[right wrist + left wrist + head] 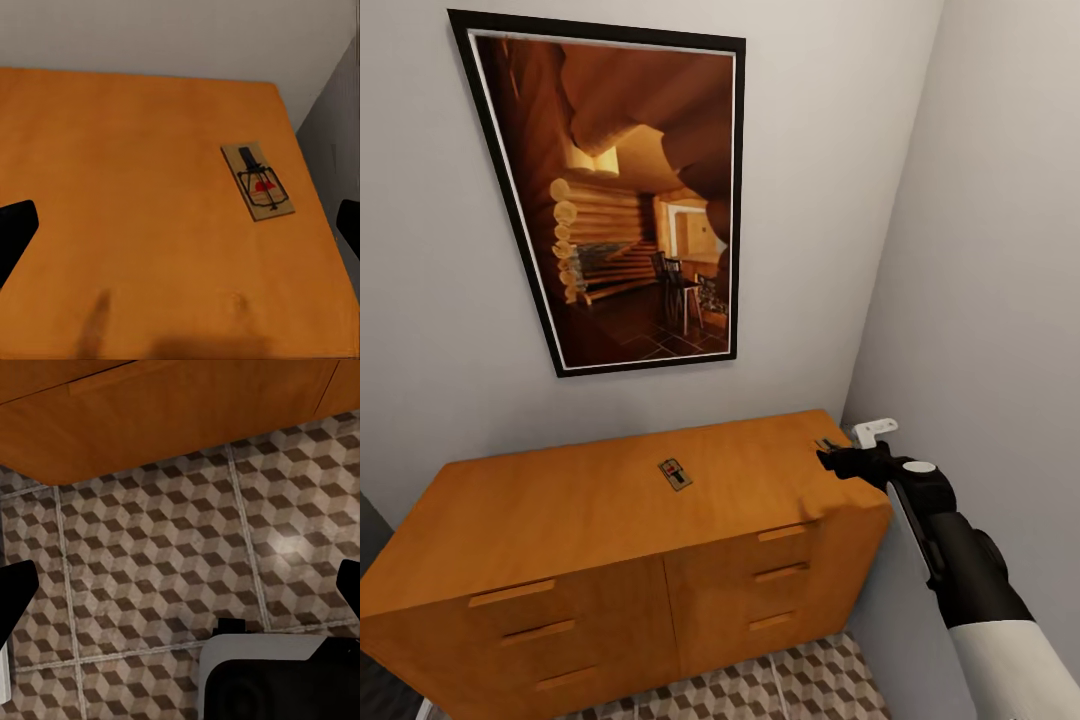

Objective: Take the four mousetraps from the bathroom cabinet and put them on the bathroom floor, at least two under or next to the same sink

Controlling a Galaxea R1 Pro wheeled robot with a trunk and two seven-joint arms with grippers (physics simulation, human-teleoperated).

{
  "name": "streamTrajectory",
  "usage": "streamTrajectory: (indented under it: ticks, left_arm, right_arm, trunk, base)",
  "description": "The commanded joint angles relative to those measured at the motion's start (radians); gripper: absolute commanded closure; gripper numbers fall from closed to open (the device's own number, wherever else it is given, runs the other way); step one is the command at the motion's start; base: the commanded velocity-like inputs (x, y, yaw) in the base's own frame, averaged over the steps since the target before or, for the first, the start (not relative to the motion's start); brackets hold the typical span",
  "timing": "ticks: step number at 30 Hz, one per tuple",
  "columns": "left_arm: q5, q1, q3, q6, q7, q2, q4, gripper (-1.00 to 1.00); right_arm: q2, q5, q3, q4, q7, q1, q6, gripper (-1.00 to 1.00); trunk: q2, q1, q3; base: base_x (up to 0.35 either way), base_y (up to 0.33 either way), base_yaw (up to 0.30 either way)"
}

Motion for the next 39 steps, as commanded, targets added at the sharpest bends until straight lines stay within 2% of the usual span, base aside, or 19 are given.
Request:
streamTrajectory:
  ticks: [1, 4, 9, 19, 39]
  left_arm:
    - [-0.007, -0.002, -0.003, -0.005, 0.009, 0.000, 0.004, -1.00]
    - [-0.007, -0.002, -0.003, -0.005, 0.009, 0.000, 0.004, -1.00]
    - [-0.007, -0.001, -0.003, -0.005, 0.009, 0.000, 0.004, -1.00]
    - [-0.007, 0.001, -0.003, -0.005, 0.009, 0.000, 0.004, -1.00]
    - [-0.007, 0.004, -0.003, -0.005, 0.009, 0.000, 0.004, -1.00]
  right_arm:
    - [-0.001, 0.010, 0.000, -0.001, 0.007, -0.001, 0.004, -1.00]
    - [-0.008, 0.010, -0.026, -0.001, 0.025, -0.001, 0.005, -1.00]
    - [-0.012, 0.011, -0.043, -0.001, 0.034, -0.001, 0.006, -1.00]
    - [-0.014, 0.012, -0.048, -0.001, 0.036, -0.001, 0.006, -1.00]
    - [-0.014, 0.012, -0.047, -0.001, 0.036, -0.001, 0.006, -1.00]
  trunk:
    - [-0.002, 0.001, -0.002]
    - [-0.002, 0.001, -0.002]
    - [-0.002, 0.001, -0.002]
    - [-0.002, 0.001, -0.009]
    - [-0.002, 0.001, -0.037]
  base:
    - [0.000, 0.000, 0.000]
    - [0.000, 0.000, 0.000]
    - [0.000, 0.000, 0.000]
    - [0.000, 0.000, 0.000]
    - [0.000, 0.000, 0.000]
